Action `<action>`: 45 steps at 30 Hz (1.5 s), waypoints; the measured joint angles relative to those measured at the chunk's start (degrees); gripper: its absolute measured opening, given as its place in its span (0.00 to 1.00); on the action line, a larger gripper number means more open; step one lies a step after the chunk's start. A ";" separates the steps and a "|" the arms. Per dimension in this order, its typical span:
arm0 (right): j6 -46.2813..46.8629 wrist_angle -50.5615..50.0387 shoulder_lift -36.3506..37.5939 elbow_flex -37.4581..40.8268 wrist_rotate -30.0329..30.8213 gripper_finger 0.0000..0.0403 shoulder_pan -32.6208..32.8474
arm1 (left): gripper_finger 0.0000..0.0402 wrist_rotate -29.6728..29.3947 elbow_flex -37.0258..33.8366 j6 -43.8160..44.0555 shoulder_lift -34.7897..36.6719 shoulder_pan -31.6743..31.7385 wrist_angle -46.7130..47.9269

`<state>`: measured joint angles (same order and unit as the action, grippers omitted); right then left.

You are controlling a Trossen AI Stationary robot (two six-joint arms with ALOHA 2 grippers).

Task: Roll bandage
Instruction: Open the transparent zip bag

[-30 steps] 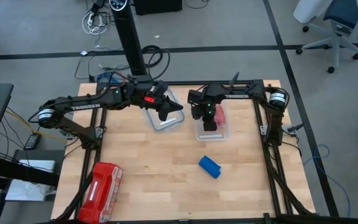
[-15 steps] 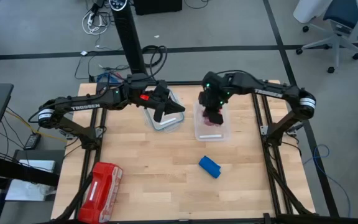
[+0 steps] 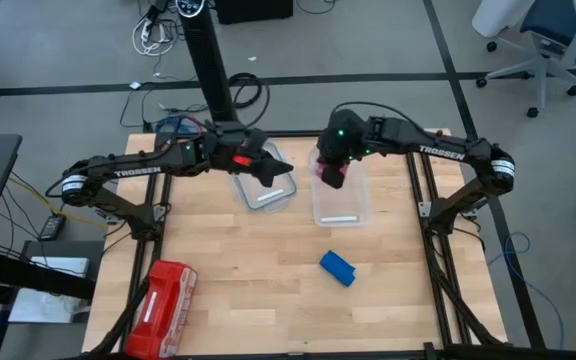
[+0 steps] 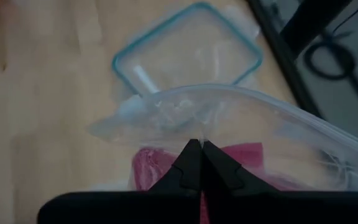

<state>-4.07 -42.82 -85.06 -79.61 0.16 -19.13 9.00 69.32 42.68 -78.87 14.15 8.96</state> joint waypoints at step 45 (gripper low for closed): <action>17.55 20.03 0.48 0.00 22.24 0.00 6.37 | 0.23 -26.23 -0.02 -24.05 -2.29 -2.29 -6.04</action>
<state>13.47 -22.79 -84.58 -79.61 22.40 -12.75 -17.24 69.30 18.63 -81.17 11.86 2.92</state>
